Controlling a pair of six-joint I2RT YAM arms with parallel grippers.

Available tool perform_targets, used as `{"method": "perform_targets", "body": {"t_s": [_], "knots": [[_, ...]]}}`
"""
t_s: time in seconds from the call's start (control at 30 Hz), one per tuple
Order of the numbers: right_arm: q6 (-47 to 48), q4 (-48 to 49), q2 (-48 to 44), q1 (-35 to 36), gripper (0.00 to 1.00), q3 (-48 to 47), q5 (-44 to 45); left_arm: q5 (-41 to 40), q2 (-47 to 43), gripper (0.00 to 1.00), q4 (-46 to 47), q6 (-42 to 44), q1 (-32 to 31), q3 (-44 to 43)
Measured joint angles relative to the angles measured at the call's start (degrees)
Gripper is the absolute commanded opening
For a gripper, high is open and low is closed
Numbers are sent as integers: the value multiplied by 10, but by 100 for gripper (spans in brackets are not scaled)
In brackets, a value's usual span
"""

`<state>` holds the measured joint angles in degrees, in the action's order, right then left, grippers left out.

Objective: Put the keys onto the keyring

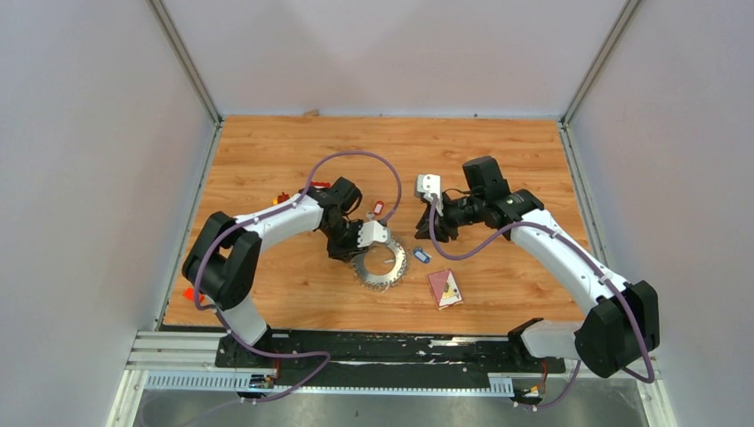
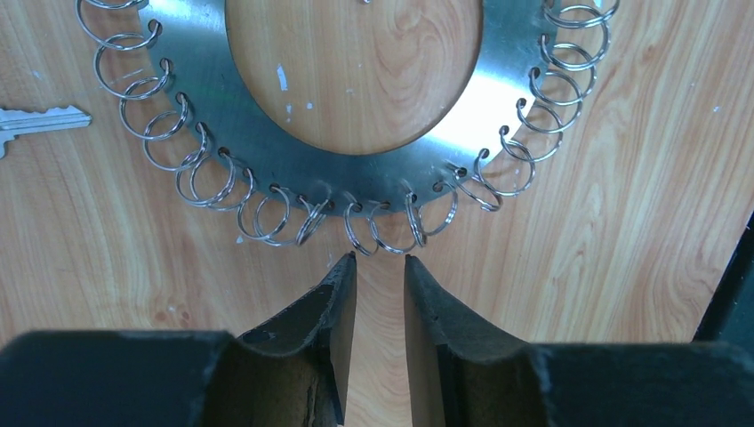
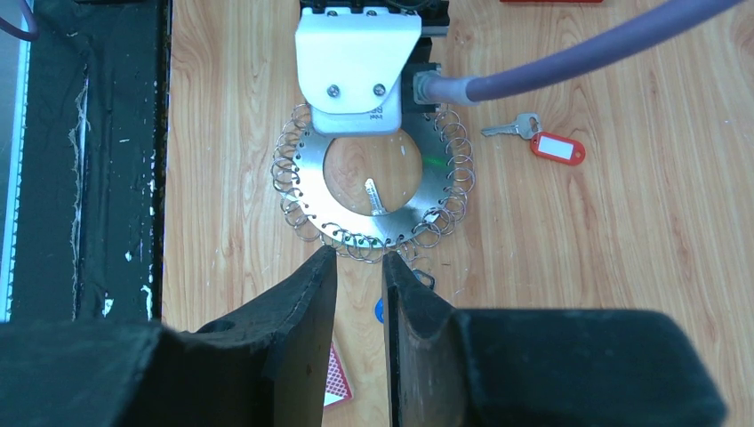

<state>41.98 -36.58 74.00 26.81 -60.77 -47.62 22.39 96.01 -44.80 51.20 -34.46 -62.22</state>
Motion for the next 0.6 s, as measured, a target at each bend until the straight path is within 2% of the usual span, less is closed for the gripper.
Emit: {"method": "perform_targets", "body": {"t_s": [0.6], "knots": [[2,-8,9,0,26,0,0,0,30,25,28,-35,0,-28]]}}
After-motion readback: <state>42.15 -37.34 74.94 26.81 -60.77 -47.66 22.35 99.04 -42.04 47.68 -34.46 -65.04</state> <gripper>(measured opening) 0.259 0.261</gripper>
